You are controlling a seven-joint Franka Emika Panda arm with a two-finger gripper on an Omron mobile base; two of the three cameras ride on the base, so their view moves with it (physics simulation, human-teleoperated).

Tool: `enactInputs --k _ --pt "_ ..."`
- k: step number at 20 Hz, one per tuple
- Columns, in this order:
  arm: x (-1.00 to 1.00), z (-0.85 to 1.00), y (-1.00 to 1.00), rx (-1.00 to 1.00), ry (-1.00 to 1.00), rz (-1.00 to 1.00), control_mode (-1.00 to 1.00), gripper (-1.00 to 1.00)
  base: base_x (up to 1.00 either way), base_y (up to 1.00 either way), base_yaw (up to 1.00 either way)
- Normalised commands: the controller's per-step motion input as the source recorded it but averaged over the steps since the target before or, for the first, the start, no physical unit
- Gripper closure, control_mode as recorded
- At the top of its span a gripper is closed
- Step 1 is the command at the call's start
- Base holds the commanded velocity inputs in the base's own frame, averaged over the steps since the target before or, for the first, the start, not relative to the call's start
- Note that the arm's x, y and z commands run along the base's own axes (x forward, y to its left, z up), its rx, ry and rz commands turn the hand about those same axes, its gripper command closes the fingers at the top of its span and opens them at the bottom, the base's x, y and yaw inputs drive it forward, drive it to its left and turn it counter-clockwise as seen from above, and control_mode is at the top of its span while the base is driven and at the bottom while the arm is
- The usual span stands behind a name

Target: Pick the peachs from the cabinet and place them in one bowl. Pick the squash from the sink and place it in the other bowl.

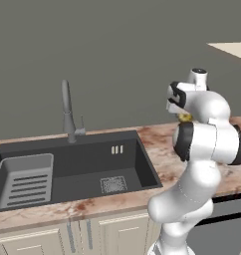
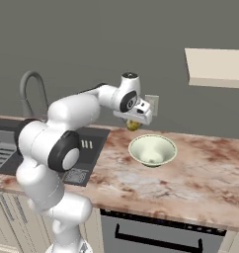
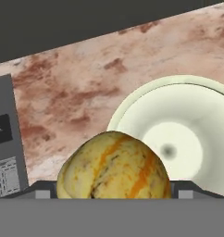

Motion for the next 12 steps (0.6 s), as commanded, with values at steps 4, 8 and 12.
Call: enactInputs --k 4,8,12 --pt "0.00 -0.47 -0.31 0.00 0.12 0.00 -1.00 1.00 0.00 0.00 0.00" --pt "0.20 -0.49 -0.46 -0.01 0.06 0.00 -1.00 1.00 0.00 0.00 0.00" --pt "0.00 -0.08 -0.51 0.00 0.01 0.00 -1.00 1.00 0.00 0.00 0.00"
